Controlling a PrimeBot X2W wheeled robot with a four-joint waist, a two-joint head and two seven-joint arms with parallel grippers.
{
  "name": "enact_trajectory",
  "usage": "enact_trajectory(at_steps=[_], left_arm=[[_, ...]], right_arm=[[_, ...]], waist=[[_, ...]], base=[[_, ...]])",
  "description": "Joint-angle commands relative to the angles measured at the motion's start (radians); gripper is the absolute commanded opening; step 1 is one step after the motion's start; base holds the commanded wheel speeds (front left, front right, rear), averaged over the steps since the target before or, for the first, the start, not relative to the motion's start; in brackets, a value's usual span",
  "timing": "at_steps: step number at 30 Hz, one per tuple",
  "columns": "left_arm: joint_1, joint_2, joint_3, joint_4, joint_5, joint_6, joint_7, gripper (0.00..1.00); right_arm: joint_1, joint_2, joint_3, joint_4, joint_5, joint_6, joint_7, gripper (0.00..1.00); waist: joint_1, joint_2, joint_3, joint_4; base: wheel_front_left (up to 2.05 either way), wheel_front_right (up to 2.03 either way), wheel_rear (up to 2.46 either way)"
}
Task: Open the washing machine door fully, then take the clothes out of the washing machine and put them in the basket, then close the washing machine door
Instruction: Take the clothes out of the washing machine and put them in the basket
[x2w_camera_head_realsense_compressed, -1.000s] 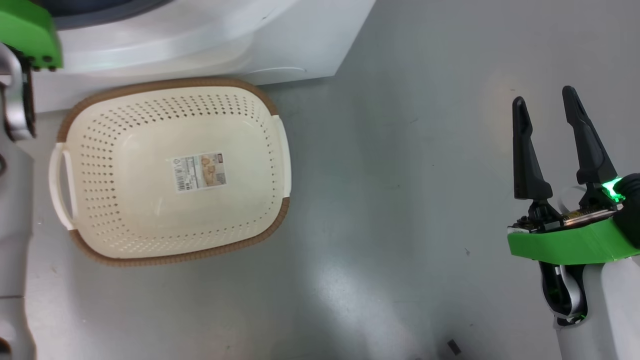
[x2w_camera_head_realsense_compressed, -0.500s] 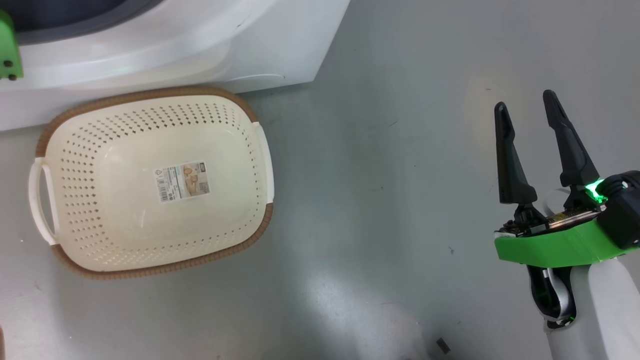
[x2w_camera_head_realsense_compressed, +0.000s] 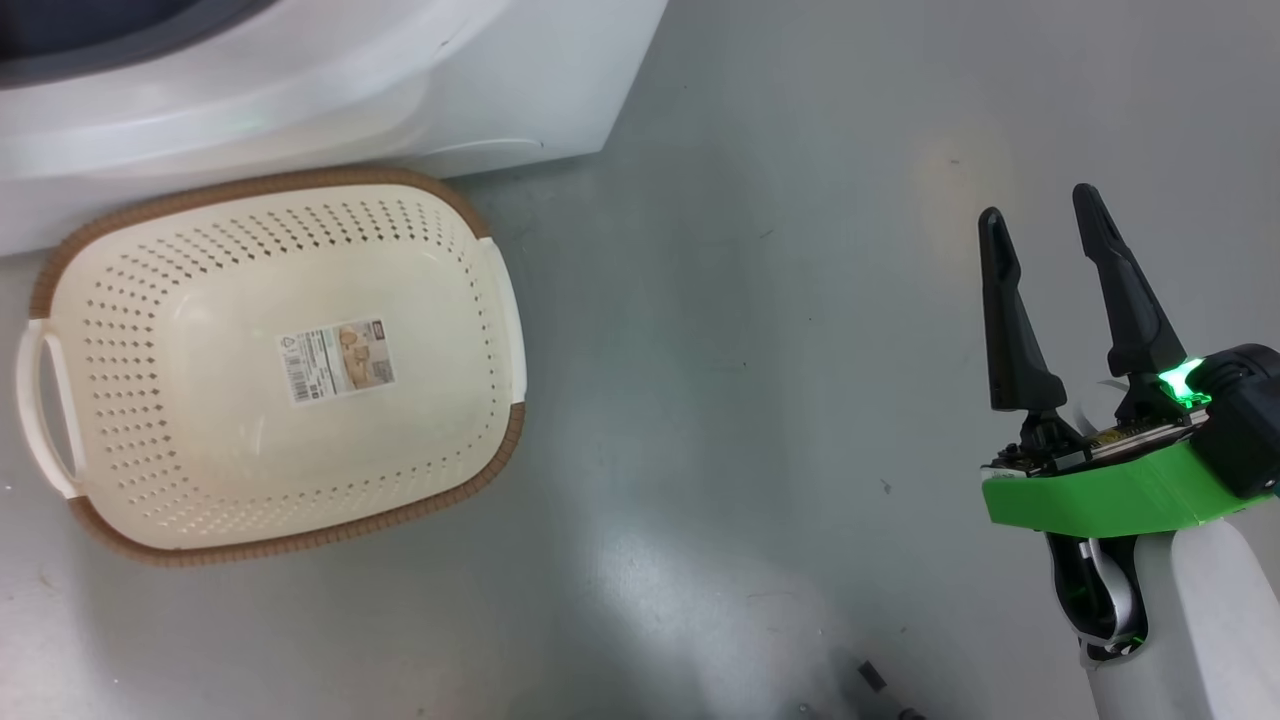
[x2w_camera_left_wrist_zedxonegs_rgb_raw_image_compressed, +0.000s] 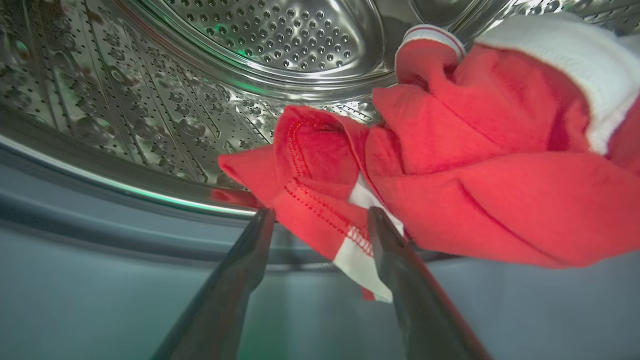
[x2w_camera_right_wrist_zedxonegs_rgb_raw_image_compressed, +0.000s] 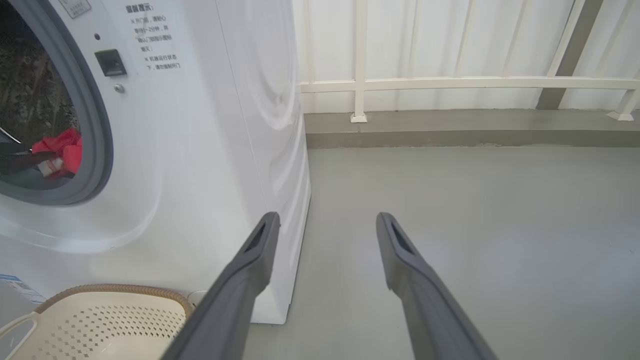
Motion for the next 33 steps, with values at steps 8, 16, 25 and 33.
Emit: enact_trajectory(at_steps=[8, 16, 25, 33], left_arm=[[-0.041, 0.058, -0.010, 0.027, -0.012, -0.017, -0.033, 1.00], [-0.054, 0.059, -0.030, 0.053, -0.014, -0.039, -0.039, 0.39], [-0.064, 0.057, -0.047, 0.063, -0.021, -0.043, -0.090, 0.00], [-0.073, 0.042, -0.049, 0.032, -0.040, -0.035, -0.150, 0.00]], right_arm=[[0.017, -0.006, 0.018, -0.027, 0.008, 0.006, -0.006, 1.00], [0.013, -0.006, 0.025, -0.027, 0.012, 0.006, -0.006, 1.00], [0.008, -0.006, 0.027, -0.020, 0.015, 0.006, -0.006, 1.00], [0.004, -0.006, 0.025, -0.015, 0.013, 0.006, -0.006, 1.00]], waist=[[0.0000, 0.0000, 0.031, -0.007], [0.0000, 0.0000, 0.034, -0.007], [0.0000, 0.0000, 0.034, -0.005], [0.0000, 0.0000, 0.028, 0.007]], base=[[0.00, 0.00, 0.00], [0.00, 0.00, 0.00], [0.00, 0.00, 0.00], [0.00, 0.00, 0.00]])
